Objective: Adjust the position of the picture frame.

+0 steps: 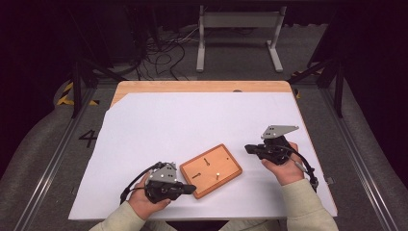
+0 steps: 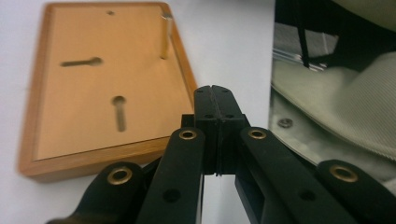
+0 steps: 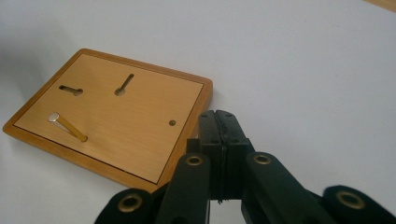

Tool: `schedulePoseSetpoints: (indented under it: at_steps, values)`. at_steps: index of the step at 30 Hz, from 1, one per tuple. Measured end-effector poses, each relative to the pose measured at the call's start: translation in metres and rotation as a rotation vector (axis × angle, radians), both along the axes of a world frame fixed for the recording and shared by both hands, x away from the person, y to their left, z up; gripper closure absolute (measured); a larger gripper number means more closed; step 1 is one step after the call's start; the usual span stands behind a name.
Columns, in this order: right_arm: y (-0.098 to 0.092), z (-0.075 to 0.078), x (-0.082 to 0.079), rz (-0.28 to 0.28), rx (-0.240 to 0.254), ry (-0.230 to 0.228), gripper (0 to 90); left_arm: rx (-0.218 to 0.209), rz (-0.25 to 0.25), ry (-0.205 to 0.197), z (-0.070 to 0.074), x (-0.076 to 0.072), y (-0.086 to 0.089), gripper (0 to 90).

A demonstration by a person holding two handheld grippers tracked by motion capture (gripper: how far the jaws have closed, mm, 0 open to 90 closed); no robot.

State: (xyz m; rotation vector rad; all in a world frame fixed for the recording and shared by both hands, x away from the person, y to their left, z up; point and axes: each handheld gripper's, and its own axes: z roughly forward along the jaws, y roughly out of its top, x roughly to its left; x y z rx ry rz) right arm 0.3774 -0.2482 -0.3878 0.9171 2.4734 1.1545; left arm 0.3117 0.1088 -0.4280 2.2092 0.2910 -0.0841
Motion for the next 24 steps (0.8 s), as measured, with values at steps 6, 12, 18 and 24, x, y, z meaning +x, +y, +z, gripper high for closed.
schedulePoseSetpoints:
  at_steps: [6,12,18,24]
  values:
    - [-0.003,-0.002,-0.002,-0.011,0.006,0.013,90.0,0.093,-0.064,0.023,-0.010,0.002,-0.013,90.0]
    - [-0.001,-0.005,-0.002,-0.010,-0.001,0.024,89.9,0.145,-0.119,0.059,-0.017,0.000,-0.024,90.0]
    - [0.000,-0.005,-0.002,-0.005,-0.002,0.026,89.9,0.195,-0.118,0.074,-0.023,0.000,-0.036,90.0]
    - [0.003,-0.004,-0.004,0.000,-0.006,0.019,89.9,0.220,-0.111,0.080,-0.027,0.001,-0.040,90.0]
